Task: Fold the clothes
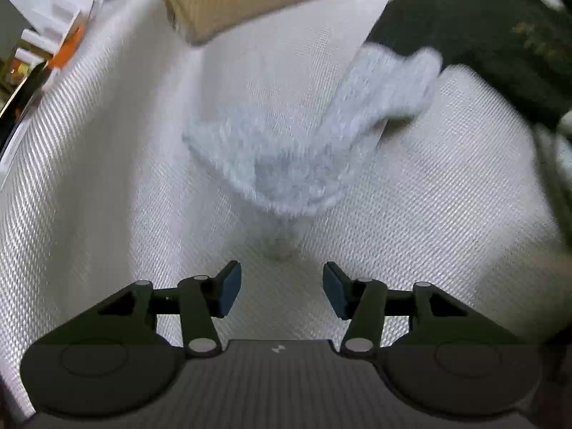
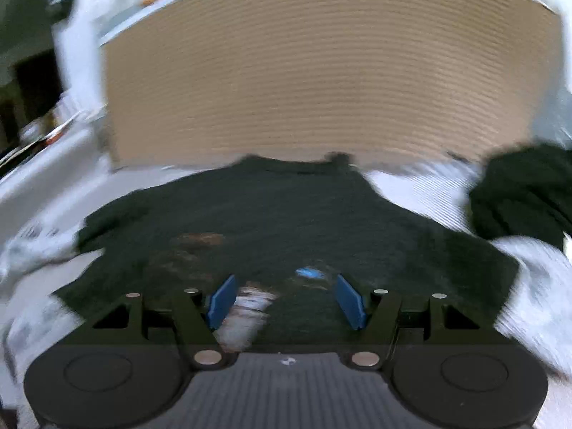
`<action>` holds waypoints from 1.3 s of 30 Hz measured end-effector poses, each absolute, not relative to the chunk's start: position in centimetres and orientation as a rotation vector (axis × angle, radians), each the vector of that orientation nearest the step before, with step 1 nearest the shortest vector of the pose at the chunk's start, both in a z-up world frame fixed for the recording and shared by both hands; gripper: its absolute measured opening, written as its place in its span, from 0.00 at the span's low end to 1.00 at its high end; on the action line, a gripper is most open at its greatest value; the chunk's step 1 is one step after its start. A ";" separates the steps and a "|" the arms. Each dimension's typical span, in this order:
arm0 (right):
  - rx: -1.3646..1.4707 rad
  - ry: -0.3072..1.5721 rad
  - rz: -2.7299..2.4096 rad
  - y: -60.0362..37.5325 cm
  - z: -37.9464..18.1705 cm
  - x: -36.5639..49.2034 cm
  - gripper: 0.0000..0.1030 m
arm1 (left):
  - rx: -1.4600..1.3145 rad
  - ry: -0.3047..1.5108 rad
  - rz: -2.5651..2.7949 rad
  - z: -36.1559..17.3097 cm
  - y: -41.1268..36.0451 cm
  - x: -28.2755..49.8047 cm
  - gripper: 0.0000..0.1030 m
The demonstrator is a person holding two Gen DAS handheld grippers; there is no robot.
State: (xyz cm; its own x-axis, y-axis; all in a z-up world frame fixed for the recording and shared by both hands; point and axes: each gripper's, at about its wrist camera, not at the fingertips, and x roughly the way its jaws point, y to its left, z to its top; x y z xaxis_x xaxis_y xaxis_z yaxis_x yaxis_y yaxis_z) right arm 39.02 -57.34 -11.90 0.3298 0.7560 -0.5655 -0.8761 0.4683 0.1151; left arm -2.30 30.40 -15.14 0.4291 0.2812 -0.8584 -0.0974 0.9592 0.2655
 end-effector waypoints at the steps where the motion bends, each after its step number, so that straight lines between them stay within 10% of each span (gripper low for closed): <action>1: -0.260 0.587 1.119 -56.3 -11.5 37.9 0.64 | 0.121 1.074 0.228 -14.7 31.1 -2.3 0.56; 26: -0.734 0.364 1.840 -23.2 -11.7 18.7 0.59 | -0.486 0.911 0.368 -17.6 42.7 1.5 0.54; 28: -0.763 0.407 1.836 -22.2 -12.7 18.4 0.54 | -0.481 0.920 0.348 -18.3 42.8 2.1 0.35; 29: -0.777 0.411 1.839 -21.9 -13.0 18.4 0.49 | -0.480 0.928 0.339 -18.6 42.8 2.2 0.09; 33: -0.822 0.424 1.823 -21.1 -14.1 18.8 0.10 | -0.449 0.876 0.315 -17.7 42.3 0.8 0.07; 39: -0.575 0.512 1.834 -20.3 -9.5 23.3 0.08 | -0.441 0.721 0.243 -12.7 40.2 -4.0 0.07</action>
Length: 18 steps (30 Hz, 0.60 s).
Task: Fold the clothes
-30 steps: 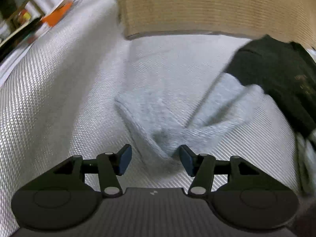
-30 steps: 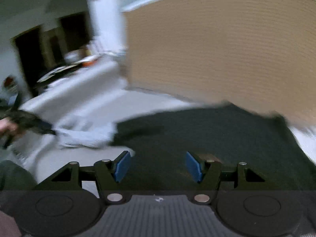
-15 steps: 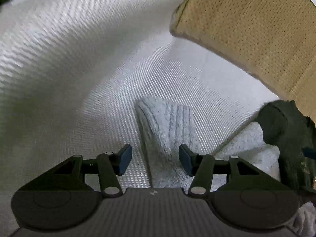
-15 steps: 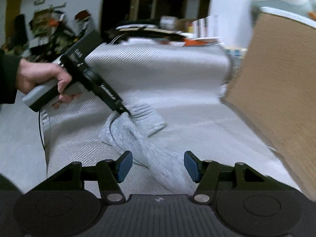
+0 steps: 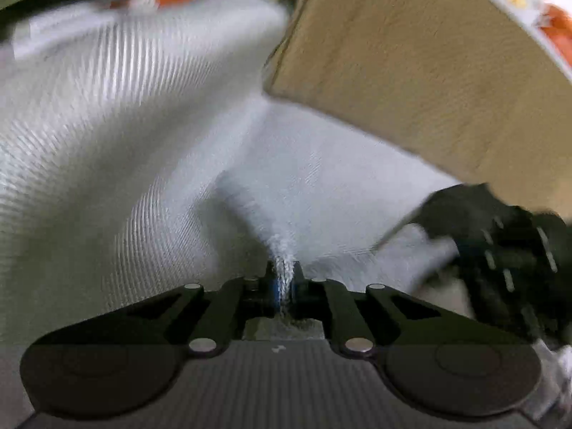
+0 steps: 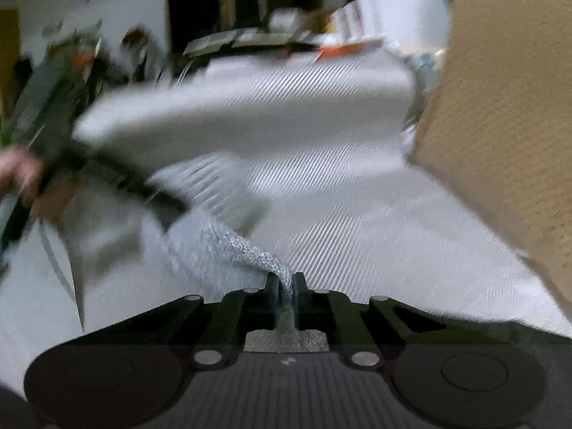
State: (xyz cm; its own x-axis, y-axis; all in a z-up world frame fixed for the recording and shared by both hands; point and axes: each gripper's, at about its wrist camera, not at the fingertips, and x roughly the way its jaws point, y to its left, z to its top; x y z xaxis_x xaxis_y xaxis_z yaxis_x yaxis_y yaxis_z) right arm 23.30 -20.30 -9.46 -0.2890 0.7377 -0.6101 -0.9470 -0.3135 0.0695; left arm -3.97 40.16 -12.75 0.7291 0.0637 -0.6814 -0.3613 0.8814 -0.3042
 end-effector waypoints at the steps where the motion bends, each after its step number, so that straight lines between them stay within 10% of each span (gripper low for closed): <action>1: -0.531 0.527 1.834 -20.0 -8.3 24.1 0.08 | -0.455 0.693 0.209 -11.7 39.6 -4.9 0.07; 8: -0.459 0.550 1.847 -17.6 -4.4 25.8 0.08 | -0.450 0.621 0.058 -6.3 35.6 -9.4 0.08; 18: -0.564 0.580 1.905 -20.1 -6.4 24.1 0.08 | -0.446 0.948 0.166 -16.3 35.3 -8.3 0.10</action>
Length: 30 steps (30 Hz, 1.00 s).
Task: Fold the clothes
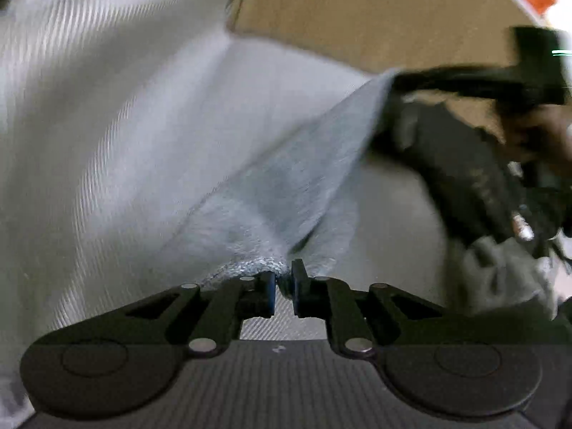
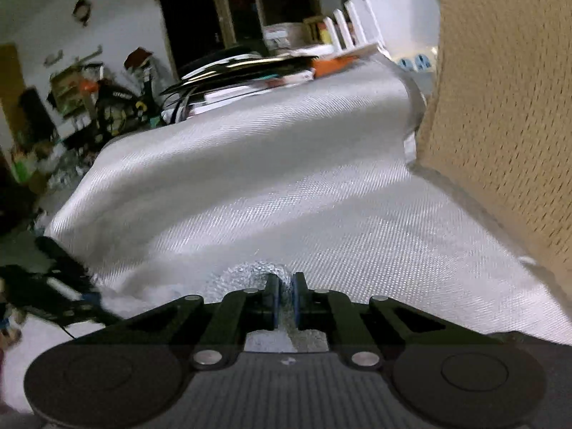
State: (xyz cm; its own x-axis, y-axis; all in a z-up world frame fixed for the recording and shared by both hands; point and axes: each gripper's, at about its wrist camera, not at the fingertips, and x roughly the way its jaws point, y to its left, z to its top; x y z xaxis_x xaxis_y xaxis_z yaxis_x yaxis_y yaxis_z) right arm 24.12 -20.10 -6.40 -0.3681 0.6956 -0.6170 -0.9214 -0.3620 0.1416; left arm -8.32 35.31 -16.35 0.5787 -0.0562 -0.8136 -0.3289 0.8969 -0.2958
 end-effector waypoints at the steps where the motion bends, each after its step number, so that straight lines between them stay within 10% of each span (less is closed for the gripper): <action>1: -0.563 0.559 1.911 -20.7 -5.8 24.1 0.08 | -0.470 0.949 0.171 -17.0 35.4 -8.0 0.10; 8: -0.376 0.468 1.908 -22.6 1.0 27.2 0.00 | -0.230 0.966 0.287 -16.2 34.3 -3.3 0.10; 23: -0.804 0.386 1.919 -24.0 -7.9 20.2 0.14 | -0.227 1.014 0.300 -13.2 34.7 -9.0 0.23; 25: -0.867 0.342 1.937 -23.7 -8.7 18.6 0.26 | -0.183 0.988 0.315 -12.5 35.0 -9.6 0.26; 27: -0.928 0.252 1.905 -23.3 -9.1 17.2 0.60 | -0.204 0.967 0.313 -12.2 35.9 -9.7 0.33; 30: -0.958 0.123 1.898 -22.8 -9.4 15.7 0.67 | -0.274 0.943 0.322 -12.4 37.8 -9.3 0.45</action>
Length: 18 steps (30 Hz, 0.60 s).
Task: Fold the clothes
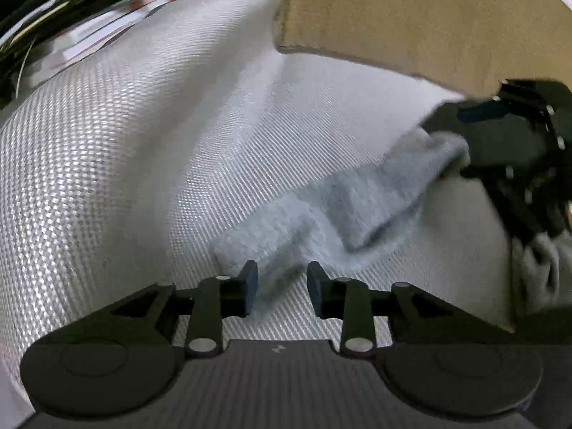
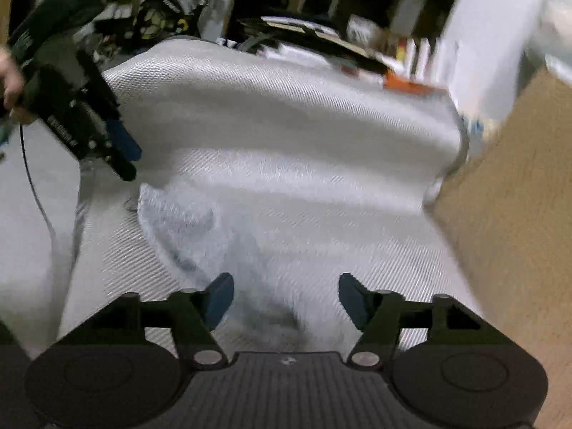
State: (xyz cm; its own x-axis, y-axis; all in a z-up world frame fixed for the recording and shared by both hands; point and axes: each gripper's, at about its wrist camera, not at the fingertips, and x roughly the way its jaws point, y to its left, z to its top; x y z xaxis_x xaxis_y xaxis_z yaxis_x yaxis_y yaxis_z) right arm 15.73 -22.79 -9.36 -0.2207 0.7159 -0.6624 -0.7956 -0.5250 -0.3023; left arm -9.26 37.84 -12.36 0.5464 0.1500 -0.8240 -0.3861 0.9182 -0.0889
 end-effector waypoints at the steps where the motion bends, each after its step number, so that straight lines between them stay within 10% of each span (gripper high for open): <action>1: -0.975 0.112 1.919 -22.3 -9.3 15.4 0.67 | -0.289 0.939 0.314 -12.6 38.3 -9.0 0.49; 7: -1.109 0.283 2.005 -18.9 -11.6 13.9 0.59 | -0.277 1.027 0.259 -16.1 40.0 -6.2 0.61; 9: -1.118 0.356 2.007 -18.0 -12.6 14.1 0.23 | -0.225 1.039 0.285 -16.7 40.1 -5.6 0.71; 12: -1.112 0.504 1.967 -17.4 -13.6 15.3 0.09 | -0.156 1.041 0.279 -16.9 40.0 -5.4 0.75; 18: -0.920 0.443 1.985 -19.4 -10.8 18.7 0.08 | -0.200 0.973 0.195 -14.7 40.2 -6.2 0.68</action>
